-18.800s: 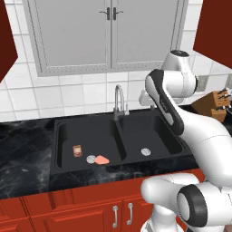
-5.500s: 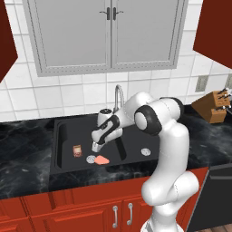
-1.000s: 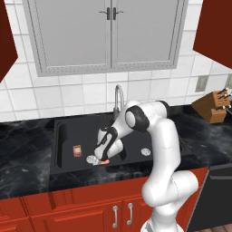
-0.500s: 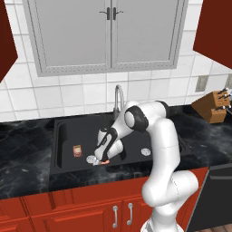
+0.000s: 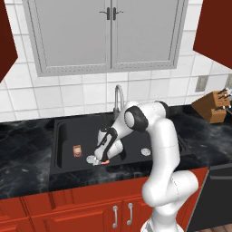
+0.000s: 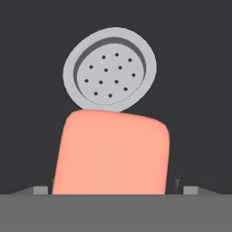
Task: Pick up the bar soap and bar soap from the sink, and place them back in the cabinet, and close the cabinet door.
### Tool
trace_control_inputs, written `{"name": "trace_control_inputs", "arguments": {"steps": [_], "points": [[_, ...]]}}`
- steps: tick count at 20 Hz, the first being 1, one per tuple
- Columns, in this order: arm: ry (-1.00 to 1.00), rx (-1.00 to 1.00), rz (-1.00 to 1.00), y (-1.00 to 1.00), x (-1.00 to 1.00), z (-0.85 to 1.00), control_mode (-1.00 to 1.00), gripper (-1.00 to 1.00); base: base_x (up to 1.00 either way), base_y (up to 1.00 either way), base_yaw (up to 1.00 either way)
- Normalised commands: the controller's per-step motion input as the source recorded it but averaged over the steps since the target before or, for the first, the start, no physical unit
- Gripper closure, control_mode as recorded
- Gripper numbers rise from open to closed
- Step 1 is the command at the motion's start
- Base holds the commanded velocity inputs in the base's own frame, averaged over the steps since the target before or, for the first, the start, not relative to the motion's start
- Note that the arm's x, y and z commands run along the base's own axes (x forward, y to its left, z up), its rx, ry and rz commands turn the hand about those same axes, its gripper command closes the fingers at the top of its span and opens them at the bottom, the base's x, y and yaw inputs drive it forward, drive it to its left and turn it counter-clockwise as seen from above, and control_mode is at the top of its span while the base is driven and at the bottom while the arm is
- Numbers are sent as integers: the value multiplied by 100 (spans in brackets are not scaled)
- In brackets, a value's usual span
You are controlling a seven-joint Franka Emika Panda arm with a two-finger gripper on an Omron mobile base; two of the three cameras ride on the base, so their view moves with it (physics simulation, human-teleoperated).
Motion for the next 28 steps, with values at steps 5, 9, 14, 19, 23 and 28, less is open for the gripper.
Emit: {"name": "trace_control_inputs", "arguments": {"steps": [5, 9, 14, 19, 23, 28], "points": [[0, 0, 0, 0, 0, -3, -100, -100, 0, 0, 0], [0, 0, 0, 0, 0, 0, -100, -100, 0, 0, 0], [0, 0, 0, 0, 0, 0, -100, -100, 0, 0, 0], [0, 0, 0, 0, 0, 0, -100, -100, 0, 0, 0], [0, 0, 0, 0, 0, 0, -100, -100, 0, 0, 0], [0, 0, 0, 0, 0, 0, -100, 100, 0, 0, 0]]}}
